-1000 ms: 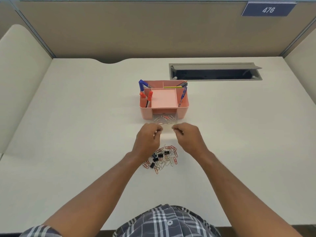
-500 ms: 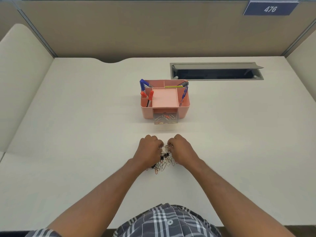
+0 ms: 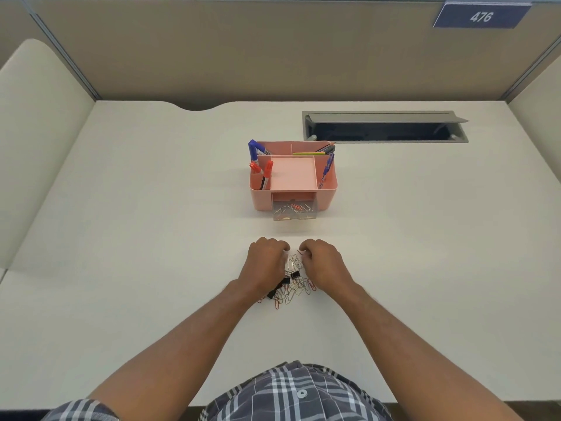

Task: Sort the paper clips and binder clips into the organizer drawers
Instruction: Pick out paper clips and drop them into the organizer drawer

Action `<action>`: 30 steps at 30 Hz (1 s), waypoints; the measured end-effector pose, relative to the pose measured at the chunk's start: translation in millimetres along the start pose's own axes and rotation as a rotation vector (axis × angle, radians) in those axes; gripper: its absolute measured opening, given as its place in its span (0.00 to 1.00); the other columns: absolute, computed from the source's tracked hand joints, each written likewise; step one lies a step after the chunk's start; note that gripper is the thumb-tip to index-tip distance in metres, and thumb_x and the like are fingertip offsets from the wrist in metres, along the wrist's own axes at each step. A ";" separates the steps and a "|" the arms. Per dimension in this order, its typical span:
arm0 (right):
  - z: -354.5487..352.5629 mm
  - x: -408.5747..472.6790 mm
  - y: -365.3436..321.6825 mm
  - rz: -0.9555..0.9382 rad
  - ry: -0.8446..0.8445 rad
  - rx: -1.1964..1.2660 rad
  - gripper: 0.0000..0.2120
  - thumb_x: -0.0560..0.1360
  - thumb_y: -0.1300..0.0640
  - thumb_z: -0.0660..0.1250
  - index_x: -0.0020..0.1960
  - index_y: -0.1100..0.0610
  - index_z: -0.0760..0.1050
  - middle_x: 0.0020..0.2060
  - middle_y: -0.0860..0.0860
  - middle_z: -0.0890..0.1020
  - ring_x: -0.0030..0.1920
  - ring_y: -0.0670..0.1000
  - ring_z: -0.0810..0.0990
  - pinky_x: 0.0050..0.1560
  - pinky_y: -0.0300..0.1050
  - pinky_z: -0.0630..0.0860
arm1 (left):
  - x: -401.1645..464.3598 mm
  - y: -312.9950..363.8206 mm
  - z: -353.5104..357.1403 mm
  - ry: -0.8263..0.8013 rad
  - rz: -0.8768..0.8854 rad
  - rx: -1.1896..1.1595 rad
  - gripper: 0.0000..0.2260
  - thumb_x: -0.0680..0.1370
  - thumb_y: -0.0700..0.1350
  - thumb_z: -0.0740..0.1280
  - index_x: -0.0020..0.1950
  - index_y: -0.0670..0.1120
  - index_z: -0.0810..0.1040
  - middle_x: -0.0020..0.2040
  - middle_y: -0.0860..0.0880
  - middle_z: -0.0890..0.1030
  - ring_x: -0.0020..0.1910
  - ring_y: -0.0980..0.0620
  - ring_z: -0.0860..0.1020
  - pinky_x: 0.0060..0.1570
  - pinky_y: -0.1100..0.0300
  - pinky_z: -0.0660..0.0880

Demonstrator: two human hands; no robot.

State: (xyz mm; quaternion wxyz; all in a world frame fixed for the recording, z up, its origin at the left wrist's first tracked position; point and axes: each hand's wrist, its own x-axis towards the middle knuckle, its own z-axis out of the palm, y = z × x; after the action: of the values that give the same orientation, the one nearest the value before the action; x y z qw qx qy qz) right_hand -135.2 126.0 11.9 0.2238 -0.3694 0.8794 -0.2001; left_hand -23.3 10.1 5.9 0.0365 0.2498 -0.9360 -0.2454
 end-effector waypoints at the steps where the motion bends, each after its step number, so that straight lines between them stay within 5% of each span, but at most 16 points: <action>1: -0.2 0.3 -0.6 0.008 -0.002 0.016 0.13 0.78 0.61 0.58 0.58 0.56 0.78 0.52 0.54 0.81 0.53 0.55 0.79 0.51 0.46 0.74 | 1.3 1.0 -0.8 0.004 0.005 -0.010 0.11 0.80 0.42 0.62 0.58 0.46 0.80 0.51 0.46 0.83 0.52 0.43 0.77 0.54 0.49 0.72; 5: -3.0 1.6 -0.7 0.068 -0.001 0.154 0.14 0.76 0.62 0.61 0.57 0.56 0.81 0.52 0.52 0.84 0.51 0.51 0.80 0.53 0.44 0.76 | 5.3 4.6 -3.6 0.013 0.000 -0.070 0.09 0.80 0.40 0.63 0.54 0.45 0.82 0.49 0.45 0.81 0.50 0.44 0.77 0.50 0.50 0.74; 10: -11.6 2.3 0.0 0.148 -0.007 0.394 0.08 0.75 0.59 0.66 0.49 0.52 0.83 0.42 0.45 0.84 0.43 0.46 0.80 0.42 0.33 0.72 | 4.5 5.6 -6.6 0.041 -0.111 -0.298 0.07 0.80 0.39 0.62 0.52 0.45 0.79 0.49 0.48 0.79 0.49 0.49 0.77 0.51 0.53 0.74; 19: -43.9 8.9 -15.9 0.098 0.093 0.665 0.05 0.74 0.58 0.69 0.46 0.52 0.83 0.36 0.47 0.84 0.37 0.45 0.79 0.48 0.46 0.79 | 11.9 14.8 -33.8 0.317 -0.148 -0.550 0.04 0.78 0.39 0.66 0.48 0.45 0.81 0.39 0.53 0.81 0.39 0.57 0.78 0.42 0.63 0.76; 24: -68.5 28.1 -35.3 -0.094 0.352 0.526 0.06 0.75 0.59 0.68 0.47 0.51 0.83 0.40 0.44 0.84 0.41 0.42 0.80 0.45 0.35 0.76 | 31.7 18.1 -50.4 0.455 -0.084 -0.539 0.04 0.77 0.38 0.67 0.47 0.47 0.80 0.39 0.54 0.81 0.40 0.59 0.78 0.41 0.69 0.74; 30: -72.9 54.7 -45.3 -0.265 0.390 0.127 0.10 0.78 0.61 0.64 0.54 0.59 0.82 0.47 0.54 0.84 0.47 0.53 0.79 0.48 0.43 0.76 | 52.9 16.9 -53.1 0.476 -0.092 -0.469 0.05 0.77 0.38 0.67 0.48 0.45 0.82 0.42 0.52 0.82 0.41 0.56 0.79 0.43 0.61 0.78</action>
State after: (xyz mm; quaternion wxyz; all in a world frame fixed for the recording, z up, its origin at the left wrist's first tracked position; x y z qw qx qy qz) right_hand -183.6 69.9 81.7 0.0443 -0.4210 0.8357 -0.3500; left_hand -66.9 -26.3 57.7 0.2994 0.3271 -0.8068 -0.3904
